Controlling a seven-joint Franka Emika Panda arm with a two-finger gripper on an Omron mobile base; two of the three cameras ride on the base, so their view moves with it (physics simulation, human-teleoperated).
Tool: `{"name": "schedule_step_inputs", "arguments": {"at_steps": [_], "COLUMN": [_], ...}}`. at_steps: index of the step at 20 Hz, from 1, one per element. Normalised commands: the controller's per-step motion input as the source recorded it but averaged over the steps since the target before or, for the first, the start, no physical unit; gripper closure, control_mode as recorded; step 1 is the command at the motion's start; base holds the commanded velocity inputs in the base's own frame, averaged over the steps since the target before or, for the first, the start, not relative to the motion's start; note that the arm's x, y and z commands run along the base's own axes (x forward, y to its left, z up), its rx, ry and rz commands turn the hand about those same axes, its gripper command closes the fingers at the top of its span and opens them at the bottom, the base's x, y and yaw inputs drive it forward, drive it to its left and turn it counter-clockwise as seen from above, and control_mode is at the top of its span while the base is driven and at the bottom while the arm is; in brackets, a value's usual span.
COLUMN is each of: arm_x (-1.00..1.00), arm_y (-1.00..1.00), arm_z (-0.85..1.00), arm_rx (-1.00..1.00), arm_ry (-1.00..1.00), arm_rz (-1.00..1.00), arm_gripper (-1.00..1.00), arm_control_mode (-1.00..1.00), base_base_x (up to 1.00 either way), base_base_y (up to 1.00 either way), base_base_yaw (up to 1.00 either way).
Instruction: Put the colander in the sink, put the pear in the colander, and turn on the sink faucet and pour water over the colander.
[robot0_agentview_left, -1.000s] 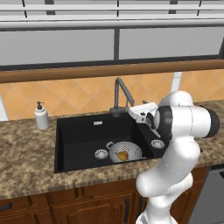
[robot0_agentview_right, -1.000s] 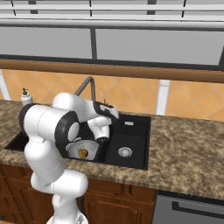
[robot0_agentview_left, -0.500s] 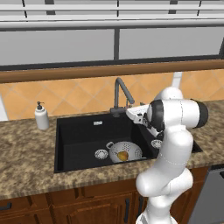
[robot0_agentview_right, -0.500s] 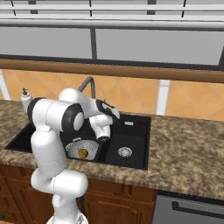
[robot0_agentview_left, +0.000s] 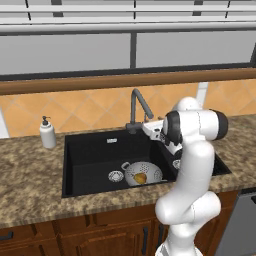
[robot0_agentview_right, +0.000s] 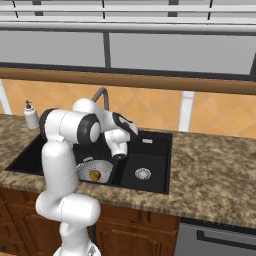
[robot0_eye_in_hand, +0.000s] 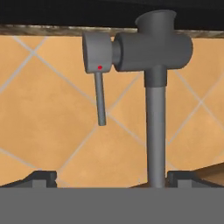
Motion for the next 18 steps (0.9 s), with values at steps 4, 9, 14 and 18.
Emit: {"name": "schedule_step_inputs", "arguments": {"at_steps": [4,9,14,18], "arm_x": [0.46,0.48,0.49,0.45], "arm_y": [0.0,0.0,0.0,0.0], "arm_z": [-0.07,-0.22,-0.32,-0.31], "arm_rx": [0.0,0.0,0.0,0.0], "arm_ry": [0.02,0.04,0.05,0.03], "arm_rz": [-0.03,-0.03,-0.02,-0.02], "arm_gripper": [-1.0,-1.0,-1.0,-1.0], "arm_control_mode": [-1.0,-1.0,-1.0,-1.0], "base_base_x": [0.0,0.0,0.0,0.0], "base_base_y": [0.0,0.0,0.0,0.0], "base_base_yaw": [0.0,0.0,0.0,0.0]}}
